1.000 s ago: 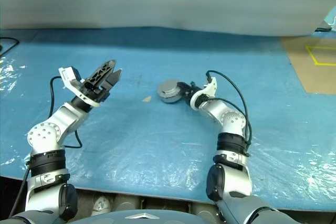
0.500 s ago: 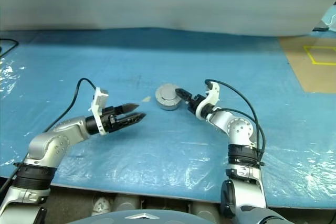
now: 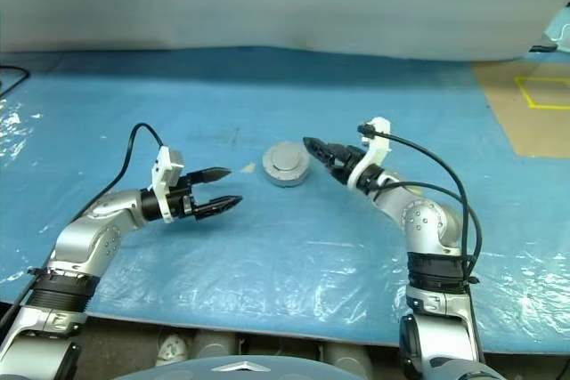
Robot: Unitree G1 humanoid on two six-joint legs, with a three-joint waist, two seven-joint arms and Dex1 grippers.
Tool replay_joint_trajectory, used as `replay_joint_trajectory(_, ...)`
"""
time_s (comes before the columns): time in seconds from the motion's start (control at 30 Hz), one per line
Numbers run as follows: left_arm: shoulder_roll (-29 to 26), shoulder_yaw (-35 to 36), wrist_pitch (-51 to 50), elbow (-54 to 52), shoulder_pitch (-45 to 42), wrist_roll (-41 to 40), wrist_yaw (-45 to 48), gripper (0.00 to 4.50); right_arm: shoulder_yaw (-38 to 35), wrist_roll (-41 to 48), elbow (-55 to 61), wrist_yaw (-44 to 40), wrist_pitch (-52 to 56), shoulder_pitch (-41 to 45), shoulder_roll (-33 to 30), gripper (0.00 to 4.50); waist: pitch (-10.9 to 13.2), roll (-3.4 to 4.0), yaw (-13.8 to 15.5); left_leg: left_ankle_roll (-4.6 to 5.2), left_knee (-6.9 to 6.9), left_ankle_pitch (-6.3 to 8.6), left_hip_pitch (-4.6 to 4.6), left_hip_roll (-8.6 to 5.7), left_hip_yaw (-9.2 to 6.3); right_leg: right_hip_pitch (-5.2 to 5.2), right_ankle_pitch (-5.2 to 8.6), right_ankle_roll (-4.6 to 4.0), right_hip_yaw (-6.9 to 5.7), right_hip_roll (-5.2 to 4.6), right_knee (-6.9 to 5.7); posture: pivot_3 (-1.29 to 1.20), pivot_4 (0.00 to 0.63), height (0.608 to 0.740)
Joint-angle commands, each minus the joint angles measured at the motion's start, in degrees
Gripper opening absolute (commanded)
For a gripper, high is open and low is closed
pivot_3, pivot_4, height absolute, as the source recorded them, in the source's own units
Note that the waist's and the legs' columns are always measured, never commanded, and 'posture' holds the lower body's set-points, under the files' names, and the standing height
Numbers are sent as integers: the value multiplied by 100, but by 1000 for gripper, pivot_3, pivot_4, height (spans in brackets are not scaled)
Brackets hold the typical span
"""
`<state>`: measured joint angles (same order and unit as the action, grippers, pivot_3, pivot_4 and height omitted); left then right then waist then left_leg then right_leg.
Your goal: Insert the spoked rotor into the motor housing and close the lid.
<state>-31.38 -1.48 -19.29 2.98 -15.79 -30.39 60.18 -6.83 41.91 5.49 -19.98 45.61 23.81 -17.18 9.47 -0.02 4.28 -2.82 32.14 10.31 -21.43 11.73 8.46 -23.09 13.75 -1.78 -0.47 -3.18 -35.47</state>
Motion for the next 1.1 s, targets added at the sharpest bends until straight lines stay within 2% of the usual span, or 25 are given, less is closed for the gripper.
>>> replay_joint_trajectory(0.03, 40, 182, 82, -54, -101, -36, 35, 4500, 1531, -1568, 511, -595, -1010, -42, -602, 4477, 0, 0, -14, 0, 0, 0, 0, 0, 0, 0, 0, 0, 1, 0, 0, 0, 150, 740)
replay_joint_trajectory(0.07, 61, 187, 108, -46, -108, -33, 36, 4500, 1873, -1884, 513, -724, -1221, -36, -705, 4477, 0, 0, -20, 0, 1, 0, 0, 1, 1, 1, 0, 0, 1, 1, 1, 0, 150, 740)
replay_joint_trajectory(0.13, 126, 215, 166, -22, -123, -52, 35, 4500, 2068, -1976, 405, -907, -1329, 36, -625, 4477, 0, 0, -27, 0, -1, 0, 2, 3, 1, 1, 0, 0, 1, 3, 1, 0, 150, 740)
replay_joint_trajectory(0.3, 182, 229, 202, 5, -118, -24, 53, 4500, 2070, -2101, 129, -1205, -1491, 253, -357, 2885, 0, 0, -27, 2, 2, 0, -5, -1, 1, -4, 2, -5, 4, -2, 2, 0, 150, 740)
replay_joint_trajectory(0.33, 190, 230, 216, 14, -106, -13, 59, 4500, 2087, -2188, 61, -1231, -1538, 296, -336, 2404, 0, 0, -26, 2, 3, 0, -5, -1, 1, -4, 7, -14, 4, -1, 0, 0, 150, 740)
replay_joint_trajectory(0.43, 213, 235, 253, 36, -60, 21, 74, 4500, 2122, -2412, -190, -1248, -1654, 395, -259, 1394, 0, 0, -26, 2, 5, 0, -3, 0, 1, -4, 12, -24, 4, 0, -6, 0, 150, 740)
replay_joint_trajectory(0.63, 259, 234, 333, 66, -8, 77, 43, 4500, 1945, -2672, -751, -1214, -1879, 575, 24, 1394, 0, 0, -34, 2, 6, 0, -3, 1, 1, -4, 15, -29, 4, 1, -7, 0, 150, 740)
replay_joint_trajectory(0.67, 264, 241, 334, 73, -8, 73, 41, 4500, 1907, -2657, -749, -1275, -1922, 578, 49, 1787, 0, 0, -34, 2, 6, 0, -3, 2, 1, -4, 15, -29, 4, 1, -8, 0, 150, 740)
replay_joint_trajectory(0.73, 266, 266, 309, 94, -21, 44, 49, 4500, 1951, -2803, -752, -1333, -2058, 594, 30, 2275, 0, 0, -33, 2, 6, 0, -3, 2, 1, -5, 15, -28, 4, 1, -9, 0, 150, 740)
replay_joint_trajectory(0.93, 260, 262, 326, 146, -35, 56, 85, 4500, 1993, -3015, -889, -1260, -1986, 633, 129, 4419, 0, 0, -34, 2, 6, 0, -1, 2, 1, -5, 15, -29, 4, 1, -11, 0, 150, 740)
replay_joint_trajectory(1.1, 272, 225, 322, 174, -58, 73, 101, 4500, 2035, -3199, -1063, -1205, -2096, 682, 291, 4469, 0, 0, -36, 2, 7, 0, -1, 2, 2, -5, 16, -31, 5, 1, -13, 0, 150, 740)
